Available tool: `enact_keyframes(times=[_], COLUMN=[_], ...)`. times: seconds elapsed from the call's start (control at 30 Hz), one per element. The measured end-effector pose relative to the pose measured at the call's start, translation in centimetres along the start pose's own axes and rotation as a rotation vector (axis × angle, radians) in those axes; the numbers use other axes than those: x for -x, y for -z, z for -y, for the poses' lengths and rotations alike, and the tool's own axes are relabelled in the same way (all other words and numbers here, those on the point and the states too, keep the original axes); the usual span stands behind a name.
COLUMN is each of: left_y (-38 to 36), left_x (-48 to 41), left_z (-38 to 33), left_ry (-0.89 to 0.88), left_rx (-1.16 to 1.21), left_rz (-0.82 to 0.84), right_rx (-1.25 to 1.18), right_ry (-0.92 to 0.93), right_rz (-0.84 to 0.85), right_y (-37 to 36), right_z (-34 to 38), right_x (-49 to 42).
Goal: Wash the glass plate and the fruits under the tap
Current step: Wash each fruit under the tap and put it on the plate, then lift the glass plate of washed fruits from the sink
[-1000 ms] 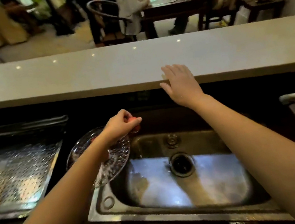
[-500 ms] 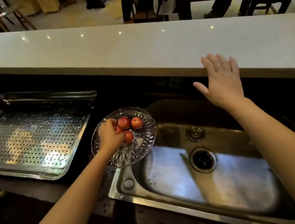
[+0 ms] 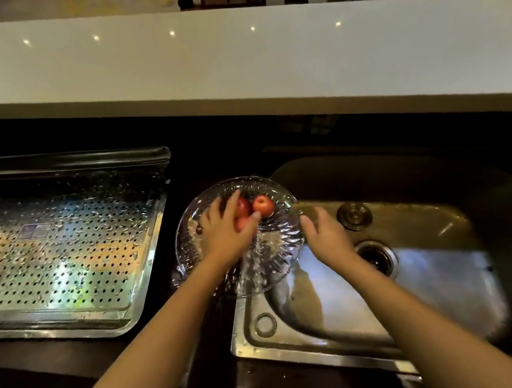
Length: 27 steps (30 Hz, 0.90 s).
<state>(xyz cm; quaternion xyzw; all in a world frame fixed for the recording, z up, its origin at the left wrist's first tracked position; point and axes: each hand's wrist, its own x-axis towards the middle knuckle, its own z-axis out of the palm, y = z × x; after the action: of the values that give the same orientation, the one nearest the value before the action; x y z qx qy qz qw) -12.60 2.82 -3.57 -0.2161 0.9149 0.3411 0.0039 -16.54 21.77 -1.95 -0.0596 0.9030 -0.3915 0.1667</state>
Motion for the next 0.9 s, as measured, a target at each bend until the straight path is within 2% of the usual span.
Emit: enact_keyframes(times=[0.1, 0.27, 0.37, 0.47, 0.57, 0.67, 0.9], left_y=[-1.2, -2.7, -3.2, -3.6, -4.6, -6.1, -9.7], left_x=[-0.2, -1.2, -1.4, -0.9, 0.7, 2.4, 4.7], left_z=[-0.4, -1.7, -2.7, -4.4, -7.3, -11.0, -17.3], left_ry=[-0.088, -0.224, -0.273, -0.355, -0.426, -0.417, -0.334], left_rx=[-0.195, -0.355, -0.338, -0.327, -0.249, -0.114, 0.216], left_rz=[-0.042, -0.078, -0.082, -0.092, -0.057, 0.066, 0.306], right_rx=[-0.305, -0.554, -0.716, -0.773, -0.746, -0.662, -0.215], right_ry=[-0.214, -0.217, -0.224, -0.263, -0.277, -0.291, -0.423], right_rz=[0.041, -0.157, -0.219, -0.295, -0.379, -0.473, -0.505], right_y=[-3.1, -5.7, -5.9, -4.9, -2.1, 2.2, 11.4], right_z=[0.6, 0.5, 0.6, 0.2, -0.8, -1.8, -1.8], right_x=[-0.1, 0.3, 1.0, 2.2, 4.1, 6.1, 8.4])
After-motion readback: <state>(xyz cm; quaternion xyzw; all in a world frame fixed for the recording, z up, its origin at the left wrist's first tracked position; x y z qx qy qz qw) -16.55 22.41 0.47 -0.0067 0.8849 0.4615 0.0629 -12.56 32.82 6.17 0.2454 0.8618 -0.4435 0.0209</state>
